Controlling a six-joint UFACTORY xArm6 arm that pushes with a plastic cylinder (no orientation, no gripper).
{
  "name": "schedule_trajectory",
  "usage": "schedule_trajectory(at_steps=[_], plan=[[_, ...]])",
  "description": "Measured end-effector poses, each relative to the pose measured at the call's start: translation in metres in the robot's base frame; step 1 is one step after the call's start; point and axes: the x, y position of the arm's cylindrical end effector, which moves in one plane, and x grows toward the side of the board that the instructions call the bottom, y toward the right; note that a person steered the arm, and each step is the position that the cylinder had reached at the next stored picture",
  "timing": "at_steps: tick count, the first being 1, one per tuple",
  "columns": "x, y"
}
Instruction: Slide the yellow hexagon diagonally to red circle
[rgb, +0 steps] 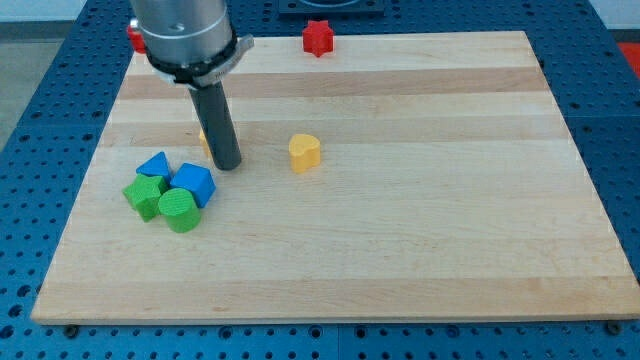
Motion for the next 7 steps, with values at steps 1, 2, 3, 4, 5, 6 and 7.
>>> schedule_trajectory(at_steps=[1, 2, 3, 4, 5, 6, 7], plan=[[-0.028, -0.008], [-0.044, -0.015], [-0.043, -0.028], [-0.042, -0.057], [-0.045, -0.09], [-0.054, -0.109], [-0.057, -0.112]])
